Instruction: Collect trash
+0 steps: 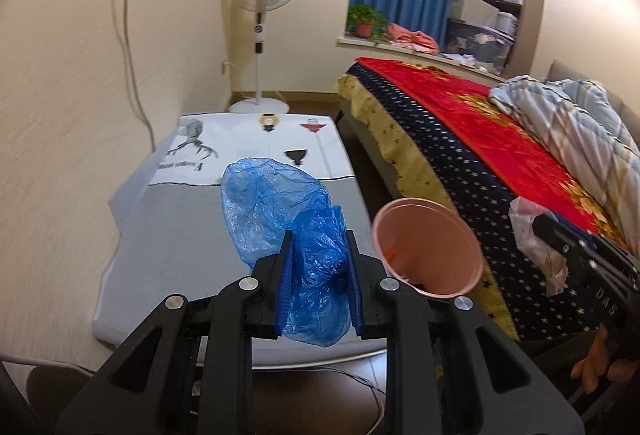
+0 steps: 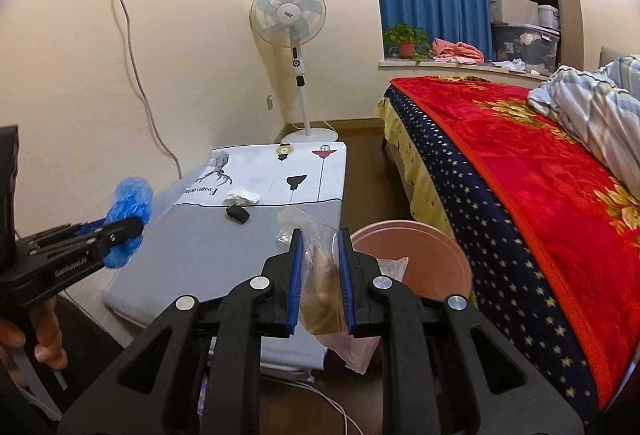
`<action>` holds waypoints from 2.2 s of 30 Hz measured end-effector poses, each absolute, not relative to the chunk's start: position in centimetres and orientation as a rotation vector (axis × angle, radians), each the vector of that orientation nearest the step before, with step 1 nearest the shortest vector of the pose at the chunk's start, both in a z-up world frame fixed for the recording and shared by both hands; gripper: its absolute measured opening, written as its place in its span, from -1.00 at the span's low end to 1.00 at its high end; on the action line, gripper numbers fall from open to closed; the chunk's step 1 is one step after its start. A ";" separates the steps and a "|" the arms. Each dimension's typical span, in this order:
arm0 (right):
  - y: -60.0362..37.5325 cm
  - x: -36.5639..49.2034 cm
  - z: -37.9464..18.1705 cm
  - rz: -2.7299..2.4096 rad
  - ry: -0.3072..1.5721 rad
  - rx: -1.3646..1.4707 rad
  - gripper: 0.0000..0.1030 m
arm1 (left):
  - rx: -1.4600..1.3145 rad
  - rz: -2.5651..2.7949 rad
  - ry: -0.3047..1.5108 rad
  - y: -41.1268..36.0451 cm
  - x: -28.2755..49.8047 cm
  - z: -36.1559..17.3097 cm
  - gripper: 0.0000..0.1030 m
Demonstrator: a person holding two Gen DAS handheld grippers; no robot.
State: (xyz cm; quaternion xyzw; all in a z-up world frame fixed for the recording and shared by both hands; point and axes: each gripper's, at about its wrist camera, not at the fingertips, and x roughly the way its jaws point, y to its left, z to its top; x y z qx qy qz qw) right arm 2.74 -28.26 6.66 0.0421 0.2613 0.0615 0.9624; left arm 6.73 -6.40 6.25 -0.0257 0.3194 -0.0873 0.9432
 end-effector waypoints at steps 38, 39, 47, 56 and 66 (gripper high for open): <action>-39.4 22.5 -2.6 -0.153 0.819 0.147 -0.30 | 0.007 -0.524 0.904 -24.3 27.8 -5.9 0.14; -39.4 22.7 -3.0 -0.155 0.833 0.141 0.06 | 0.005 -0.503 0.895 -24.2 28.0 -6.0 0.41; -39.2 22.0 -2.8 -0.198 0.788 0.098 0.43 | -0.027 -0.394 0.846 -22.3 28.8 -5.1 0.81; -35.3 17.8 2.5 -0.187 0.476 -0.057 0.90 | 0.037 -0.294 0.713 -16.0 25.1 0.4 0.85; -28.2 16.2 6.4 -0.026 0.344 0.039 0.90 | 0.108 0.037 0.629 -1.4 21.9 4.1 0.85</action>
